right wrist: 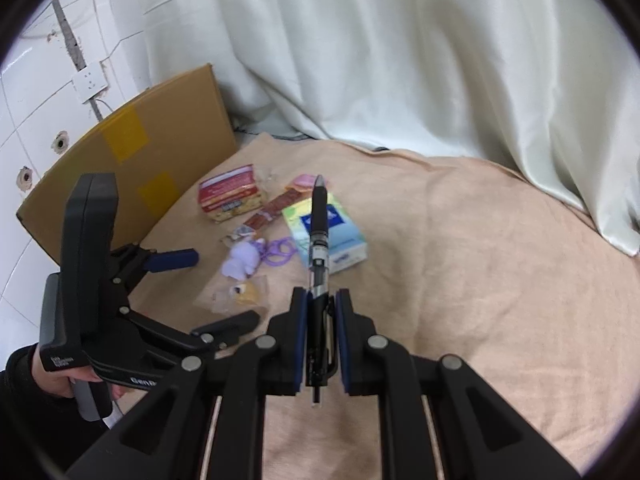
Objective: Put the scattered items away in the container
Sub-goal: 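Lower the right tool onto the black pen while the left tool approaches the googly-eyed packet, then grasp the black pen with the right tool while the left tool grasps the googly-eyed clear packet, then lift the pen and packet and carry both toward the cardboard box, then lower the pen and packet into the box and open both tools, then withdraw both open tools from the box toward the cloth, then position the left tool over the purple plush toy while the right tool approaches the tissue pack, then grasp the purple plush with the left tool while the right tool grasps the Tempo tissue pack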
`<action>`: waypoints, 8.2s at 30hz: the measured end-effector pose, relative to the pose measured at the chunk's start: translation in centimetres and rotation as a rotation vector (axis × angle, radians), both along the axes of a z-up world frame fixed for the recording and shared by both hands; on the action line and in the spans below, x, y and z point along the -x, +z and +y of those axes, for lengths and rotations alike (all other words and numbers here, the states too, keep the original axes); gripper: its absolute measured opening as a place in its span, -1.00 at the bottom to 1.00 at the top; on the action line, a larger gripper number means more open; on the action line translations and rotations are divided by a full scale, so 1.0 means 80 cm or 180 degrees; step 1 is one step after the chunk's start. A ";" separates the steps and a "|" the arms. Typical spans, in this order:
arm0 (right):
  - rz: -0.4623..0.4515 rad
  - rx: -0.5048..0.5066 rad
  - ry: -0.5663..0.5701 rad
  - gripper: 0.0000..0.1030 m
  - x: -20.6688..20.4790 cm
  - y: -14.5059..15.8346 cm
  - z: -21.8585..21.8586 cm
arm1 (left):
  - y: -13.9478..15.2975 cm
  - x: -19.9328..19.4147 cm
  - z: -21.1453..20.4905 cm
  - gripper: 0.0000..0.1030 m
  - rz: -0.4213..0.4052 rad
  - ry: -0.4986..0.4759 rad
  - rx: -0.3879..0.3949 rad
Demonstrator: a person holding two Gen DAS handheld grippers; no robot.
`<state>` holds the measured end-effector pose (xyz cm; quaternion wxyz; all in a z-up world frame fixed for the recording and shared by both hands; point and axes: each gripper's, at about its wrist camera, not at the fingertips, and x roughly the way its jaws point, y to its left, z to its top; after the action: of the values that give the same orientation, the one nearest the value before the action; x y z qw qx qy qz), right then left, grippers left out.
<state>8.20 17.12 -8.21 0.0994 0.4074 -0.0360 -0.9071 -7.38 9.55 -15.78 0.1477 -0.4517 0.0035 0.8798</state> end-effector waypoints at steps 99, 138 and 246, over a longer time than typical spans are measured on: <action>0.1139 0.0045 0.0258 -0.67 0.119 0.213 -0.314 | 0.245 -0.055 -0.369 -0.50 0.1240 0.1669 0.0347; 0.0840 0.0001 0.0283 0.70 0.163 0.162 -0.341 | 0.197 -0.013 -0.369 -0.11 0.0724 0.1550 0.0398; -0.0157 -0.0232 -0.0266 0.95 0.094 -0.048 -0.023 | 0.059 0.002 -0.045 -0.32 0.0248 0.0136 -0.0082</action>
<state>0.69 15.27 -12.06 0.0456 0.4312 -0.0223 -0.9008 -7.54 5.96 -11.04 0.1345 -0.4152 -0.0116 0.8996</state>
